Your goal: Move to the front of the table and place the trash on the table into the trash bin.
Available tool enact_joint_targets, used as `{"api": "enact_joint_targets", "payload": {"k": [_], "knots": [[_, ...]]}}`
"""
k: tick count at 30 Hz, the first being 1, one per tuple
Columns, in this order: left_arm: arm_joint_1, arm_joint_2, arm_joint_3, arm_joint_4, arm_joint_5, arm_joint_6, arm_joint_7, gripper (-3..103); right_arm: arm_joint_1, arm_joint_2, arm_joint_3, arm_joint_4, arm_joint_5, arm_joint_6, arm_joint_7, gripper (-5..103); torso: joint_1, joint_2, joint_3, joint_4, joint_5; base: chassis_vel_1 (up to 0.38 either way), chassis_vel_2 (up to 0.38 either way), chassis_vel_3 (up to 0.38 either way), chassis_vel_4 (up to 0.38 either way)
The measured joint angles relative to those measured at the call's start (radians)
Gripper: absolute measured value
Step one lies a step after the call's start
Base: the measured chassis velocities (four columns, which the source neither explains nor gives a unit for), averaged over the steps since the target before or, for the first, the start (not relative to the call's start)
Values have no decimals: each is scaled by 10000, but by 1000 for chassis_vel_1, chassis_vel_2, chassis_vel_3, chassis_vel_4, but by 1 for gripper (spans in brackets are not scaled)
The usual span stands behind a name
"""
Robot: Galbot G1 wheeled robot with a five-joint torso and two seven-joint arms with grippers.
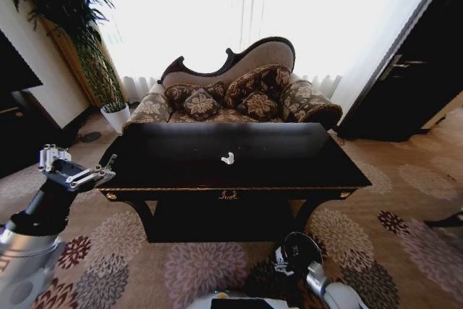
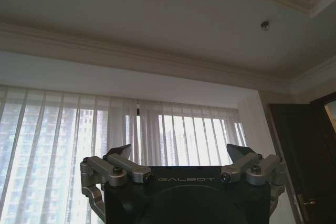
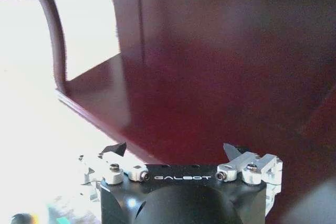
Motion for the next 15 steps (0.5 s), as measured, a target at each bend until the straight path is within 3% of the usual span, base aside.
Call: {"api": "enact_joint_targets", "payload": {"k": [6,10,15], "knots": [[-69,-22,-115,-6,-97,15,-24,100,-1159,-238,401,1619,0,-153,-502,100,-1,1,-1,-1,-3,0,0,0,0],[-77,-110,-65,-6,-76,30,-29,100,-1739,-303,906,2873,402,250,-1711,100,0,0,0,-1,-2,0,0,0,0],[-62,-130,-109,-6,-76,31,-29,100,-1886,-306,1148,4175,869,576,-2299,100,-1,0,0,-1,-1,0,0,0,0]]}}
